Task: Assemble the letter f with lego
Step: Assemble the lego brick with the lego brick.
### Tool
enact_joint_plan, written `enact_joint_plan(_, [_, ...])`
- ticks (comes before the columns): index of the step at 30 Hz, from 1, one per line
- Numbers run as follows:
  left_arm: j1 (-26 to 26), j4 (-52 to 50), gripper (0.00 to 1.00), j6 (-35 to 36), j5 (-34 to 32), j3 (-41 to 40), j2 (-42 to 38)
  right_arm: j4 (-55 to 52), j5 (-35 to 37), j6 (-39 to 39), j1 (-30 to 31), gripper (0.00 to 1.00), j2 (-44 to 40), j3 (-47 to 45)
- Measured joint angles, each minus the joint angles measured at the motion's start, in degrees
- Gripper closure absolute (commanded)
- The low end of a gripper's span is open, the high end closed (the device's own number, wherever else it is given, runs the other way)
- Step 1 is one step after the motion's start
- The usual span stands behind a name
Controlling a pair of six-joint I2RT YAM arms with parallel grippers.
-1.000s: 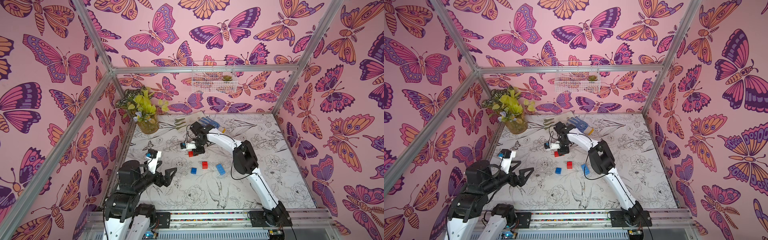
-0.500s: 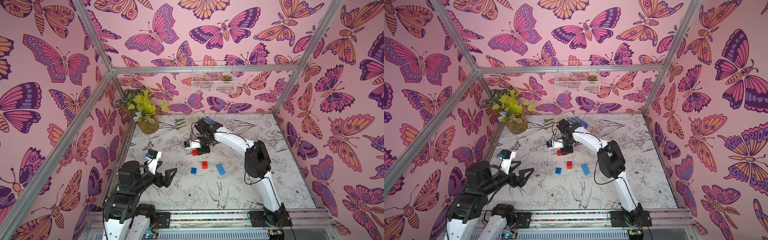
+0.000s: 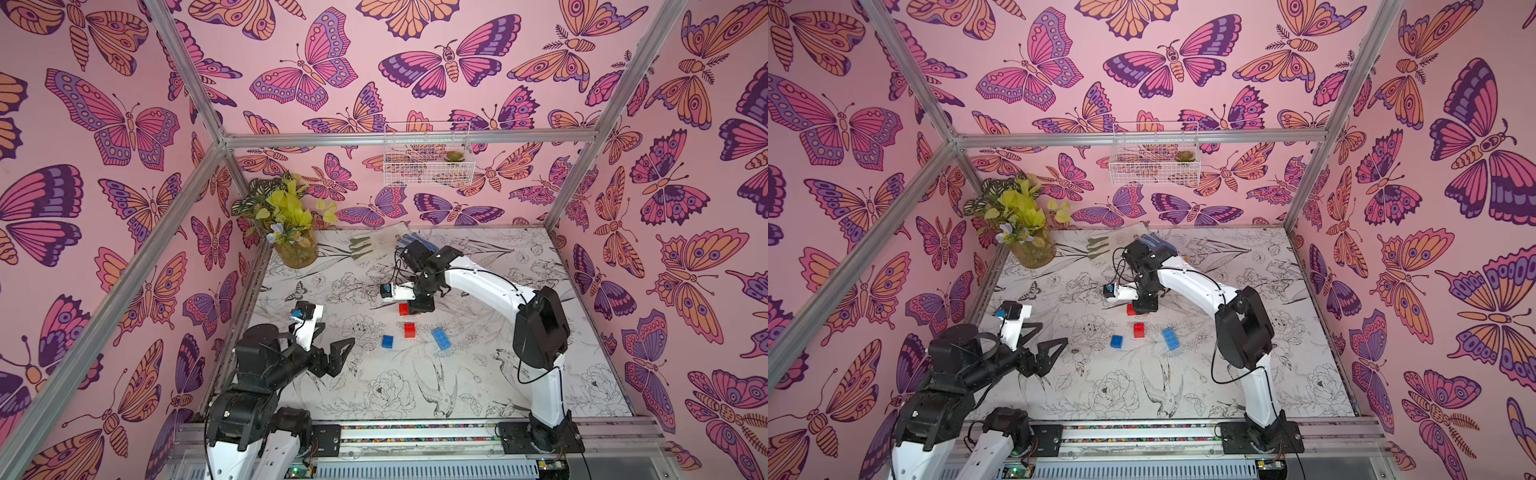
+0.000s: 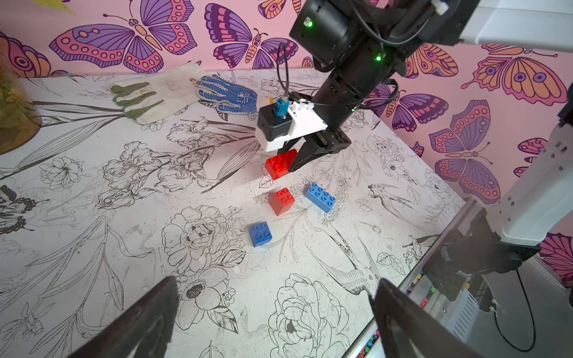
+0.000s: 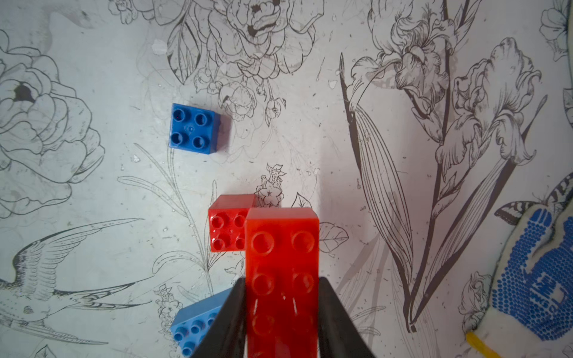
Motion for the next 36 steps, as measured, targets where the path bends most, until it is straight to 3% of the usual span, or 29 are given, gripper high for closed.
enact_joint_plan(7, [0.0,0.0,0.01,0.0,0.0,0.0,0.0,3.2,-0.5,2.0,0.0,0.74,-6.8,-8.0])
enact_joint_plan(14, [0.0,0.0,0.01,0.0,0.0,0.0,0.0,7.8,-2.6,3.5,0.0,0.74,-7.9,-14.2])
enact_joint_plan(36, [-0.4,0.1,0.01,0.0,0.0,-0.5,-0.1,13.0,-5.9,4.8,0.0,0.74,-7.9,-16.1])
